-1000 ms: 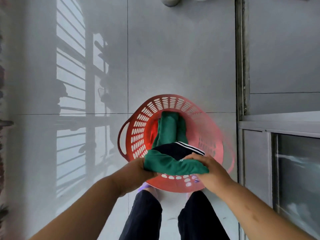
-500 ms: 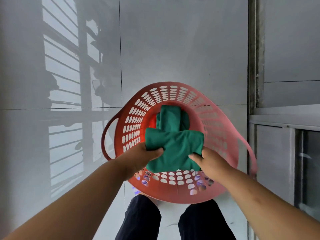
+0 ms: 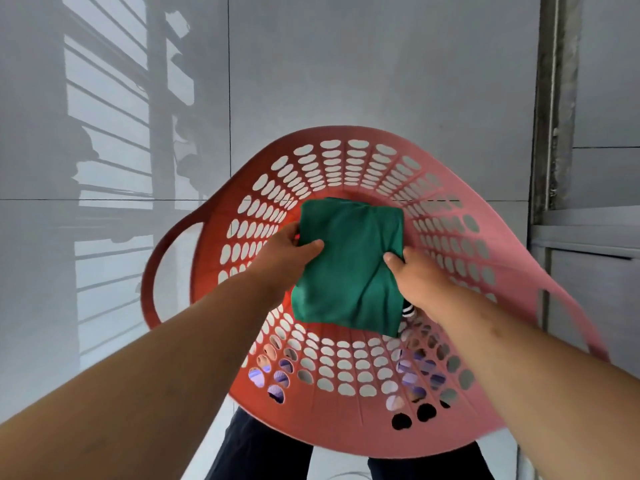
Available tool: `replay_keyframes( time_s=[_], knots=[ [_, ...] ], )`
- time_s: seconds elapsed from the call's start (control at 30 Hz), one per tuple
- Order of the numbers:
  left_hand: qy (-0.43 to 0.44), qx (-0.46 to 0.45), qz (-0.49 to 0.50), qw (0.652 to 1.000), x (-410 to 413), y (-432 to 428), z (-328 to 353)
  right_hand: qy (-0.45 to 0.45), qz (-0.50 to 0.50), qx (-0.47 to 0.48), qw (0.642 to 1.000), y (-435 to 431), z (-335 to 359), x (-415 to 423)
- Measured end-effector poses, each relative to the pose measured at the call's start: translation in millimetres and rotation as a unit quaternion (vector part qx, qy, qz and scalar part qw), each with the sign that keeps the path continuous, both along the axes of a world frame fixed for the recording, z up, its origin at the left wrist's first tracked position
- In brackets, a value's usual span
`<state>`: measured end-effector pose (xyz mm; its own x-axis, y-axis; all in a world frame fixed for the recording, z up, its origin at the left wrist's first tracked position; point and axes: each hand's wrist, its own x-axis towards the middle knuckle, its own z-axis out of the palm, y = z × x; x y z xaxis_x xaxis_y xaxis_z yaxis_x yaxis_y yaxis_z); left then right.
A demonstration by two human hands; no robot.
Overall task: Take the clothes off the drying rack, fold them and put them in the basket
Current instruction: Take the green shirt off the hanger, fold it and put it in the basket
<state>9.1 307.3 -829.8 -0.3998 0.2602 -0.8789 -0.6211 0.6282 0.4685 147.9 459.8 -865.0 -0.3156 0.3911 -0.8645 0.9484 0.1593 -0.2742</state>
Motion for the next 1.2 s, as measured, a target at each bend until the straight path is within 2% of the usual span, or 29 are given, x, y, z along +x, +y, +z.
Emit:
replay_keyframes(
  time_s=[0.07, 0.23, 0.37, 0.5, 0.63, 0.73, 0.83, 0.9, 1.0, 1.07, 1.1, 1.2],
  knots=[
    [0.030, -0.024, -0.011, 0.999, 3.8, -0.5, -15.0, -0.008, -0.014, 0.017, 1.000, -0.4, -14.6, 0.1],
    [0.083, -0.135, -0.169, 0.973, 24.3, -10.7, -25.1, -0.033, 0.017, 0.044, 0.998, -9.9, -25.6, 14.0],
    [0.076, -0.186, -0.216, 0.955, 31.0, -18.8, -8.3, -0.027, 0.033, 0.052, 0.998, -18.1, -2.6, 28.8],
    [0.104, -0.193, -0.264, 0.939, 25.9, -22.2, 34.6, 0.003, 0.040, 0.067, 0.997, -18.6, 45.9, 38.7],
    [0.236, -0.165, -0.338, 0.896, 16.9, -24.2, 91.8, 0.066, 0.062, 0.094, 0.991, -13.6, 105.7, 47.3],
    [0.364, -0.130, -0.329, 0.862, 11.9, -28.2, 134.3, 0.102, 0.086, 0.137, 0.982, -8.2, 145.1, 53.9],
    [0.442, -0.165, -0.279, 0.837, 2.8, -36.0, 165.6, 0.140, 0.101, 0.213, 0.962, -2.9, 180.0, 59.2],
    [0.417, -0.242, -0.233, 0.845, -5.1, -41.4, 181.0, 0.127, 0.113, 0.283, 0.944, 0.3, 199.2, 65.2],
    [0.243, -0.322, -0.141, 0.904, -11.8, -45.1, 194.0, 0.021, 0.097, 0.284, 0.954, 7.0, 214.9, 74.5],
    [0.134, -0.277, -0.059, 0.950, -12.1, -46.6, 201.6, -0.056, 0.035, 0.210, 0.975, 13.2, 217.3, 78.6],
    [0.106, -0.246, -0.044, 0.963, -11.3, -48.2, 204.3, -0.074, -0.013, 0.162, 0.984, 15.5, 219.6, 77.3],
    [0.059, -0.175, -0.024, 0.982, -8.9, -52.1, 207.1, -0.061, -0.073, 0.081, 0.992, 20.5, 225.8, 72.5]
  ],
)
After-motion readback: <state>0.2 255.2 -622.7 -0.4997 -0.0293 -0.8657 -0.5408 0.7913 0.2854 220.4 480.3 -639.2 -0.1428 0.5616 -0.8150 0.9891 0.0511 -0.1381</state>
